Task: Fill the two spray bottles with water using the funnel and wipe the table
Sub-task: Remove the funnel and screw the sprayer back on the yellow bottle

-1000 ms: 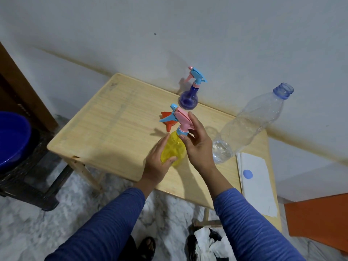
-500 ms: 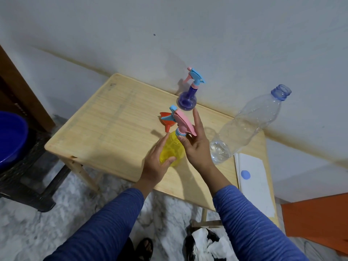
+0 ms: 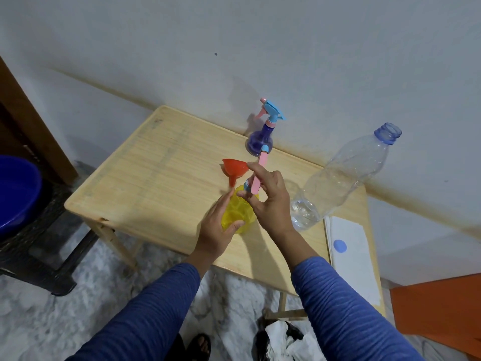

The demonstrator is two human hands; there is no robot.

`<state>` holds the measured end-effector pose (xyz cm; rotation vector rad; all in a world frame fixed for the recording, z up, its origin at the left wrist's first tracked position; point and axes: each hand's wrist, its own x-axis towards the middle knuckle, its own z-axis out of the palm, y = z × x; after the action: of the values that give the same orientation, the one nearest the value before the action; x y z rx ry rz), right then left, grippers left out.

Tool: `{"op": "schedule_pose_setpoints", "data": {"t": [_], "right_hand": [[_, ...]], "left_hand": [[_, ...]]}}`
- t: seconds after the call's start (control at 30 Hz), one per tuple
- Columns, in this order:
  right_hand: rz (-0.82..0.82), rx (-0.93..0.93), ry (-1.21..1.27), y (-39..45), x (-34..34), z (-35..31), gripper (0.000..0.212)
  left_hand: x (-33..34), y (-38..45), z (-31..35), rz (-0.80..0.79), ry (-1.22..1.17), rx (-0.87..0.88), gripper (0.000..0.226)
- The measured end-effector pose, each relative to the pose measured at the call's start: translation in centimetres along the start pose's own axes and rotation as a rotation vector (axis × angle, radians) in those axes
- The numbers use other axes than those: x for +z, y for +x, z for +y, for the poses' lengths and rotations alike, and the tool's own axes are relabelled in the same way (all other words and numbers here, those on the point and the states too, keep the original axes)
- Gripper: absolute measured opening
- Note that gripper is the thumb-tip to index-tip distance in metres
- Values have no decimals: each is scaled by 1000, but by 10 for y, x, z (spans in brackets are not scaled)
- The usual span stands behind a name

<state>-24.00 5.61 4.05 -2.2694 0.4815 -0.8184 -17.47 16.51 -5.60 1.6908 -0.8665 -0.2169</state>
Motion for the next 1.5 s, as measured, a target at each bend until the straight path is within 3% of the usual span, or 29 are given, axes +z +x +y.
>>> {"op": "schedule_pose_setpoints", "data": {"t": [0.2,0.43,0.63,0.9,1.1,1.5], "right_hand": [[-127,-59,51,-4,-10,-9,56],[-54,-45,-21,1,-4,-9,51],[-155,-91,-17,-5,-11,-10,56],[30,-60,-69,-5,4,-5,47],[-50,-84,-40,-13,2,-8,51],[-26,-72,-71,-8,2,-11,54]], "left_hand": [[1,0,-3,0,-8,15,76],[0,-1,-3,7,4,21,72],[-1,0,2,14,-9,56,77],[3,0,-4,34,31,32,72],[3,1,-4,52,48,58,71],[3,3,-2,45,26,64,67]]}}
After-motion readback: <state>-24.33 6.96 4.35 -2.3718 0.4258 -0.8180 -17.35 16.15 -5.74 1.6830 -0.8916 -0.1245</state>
